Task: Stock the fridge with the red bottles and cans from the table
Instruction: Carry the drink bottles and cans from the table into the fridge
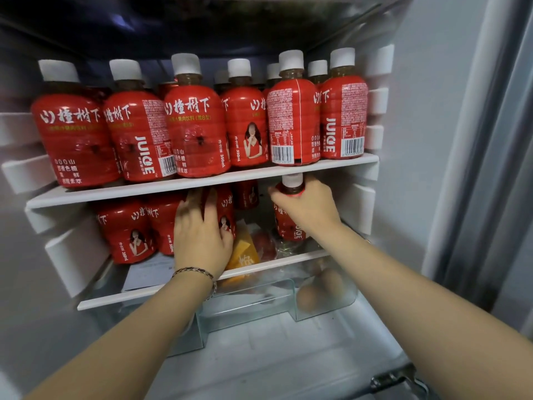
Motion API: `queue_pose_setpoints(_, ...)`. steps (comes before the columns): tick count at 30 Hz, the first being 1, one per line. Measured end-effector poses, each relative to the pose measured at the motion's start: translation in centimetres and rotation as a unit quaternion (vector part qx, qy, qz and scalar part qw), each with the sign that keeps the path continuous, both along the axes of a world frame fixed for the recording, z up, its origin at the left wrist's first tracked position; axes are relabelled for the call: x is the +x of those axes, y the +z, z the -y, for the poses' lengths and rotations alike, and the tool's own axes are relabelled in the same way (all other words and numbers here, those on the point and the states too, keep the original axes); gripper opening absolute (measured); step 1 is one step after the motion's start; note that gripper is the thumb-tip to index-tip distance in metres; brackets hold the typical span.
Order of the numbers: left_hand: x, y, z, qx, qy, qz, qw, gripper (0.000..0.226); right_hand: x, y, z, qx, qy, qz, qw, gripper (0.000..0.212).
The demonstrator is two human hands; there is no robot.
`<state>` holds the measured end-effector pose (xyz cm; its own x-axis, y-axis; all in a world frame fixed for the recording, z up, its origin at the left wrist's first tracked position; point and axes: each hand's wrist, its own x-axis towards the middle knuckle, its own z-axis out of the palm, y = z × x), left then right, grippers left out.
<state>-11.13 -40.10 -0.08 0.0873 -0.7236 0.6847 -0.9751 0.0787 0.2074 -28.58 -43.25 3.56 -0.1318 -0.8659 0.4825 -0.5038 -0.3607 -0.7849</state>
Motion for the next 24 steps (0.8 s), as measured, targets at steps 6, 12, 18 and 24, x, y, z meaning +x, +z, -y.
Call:
queue_pose_setpoints(6, 0.0, 0.2, -0.2, 0.009, 0.000, -0.001, 1.000, 0.068, -0.4, 1.6, 2.4, 0.102, 0.036, 0.032, 0.994, 0.045)
queue_pose_setpoints(12, -0.1, 0.0, -0.1, -0.012, -0.006, 0.001, 1.000, 0.070, 2.3, -2.4, -0.1, 0.081, 0.094, 0.106, 0.987, 0.056)
queue_pose_setpoints(18, 0.1, -0.2, 0.3, -0.030, -0.007, 0.005, 1.000, 0.072, 5.5, -3.4, 4.6, 0.187, 0.100, -0.032, 0.977, 0.070)
queue_pose_setpoints(24, 0.4, -0.8, 1.1, -0.072, 0.005, 0.041, 0.997, 0.074, 6.0, -3.3, 9.3, 0.237, 0.174, -0.032, 0.955, 0.078)
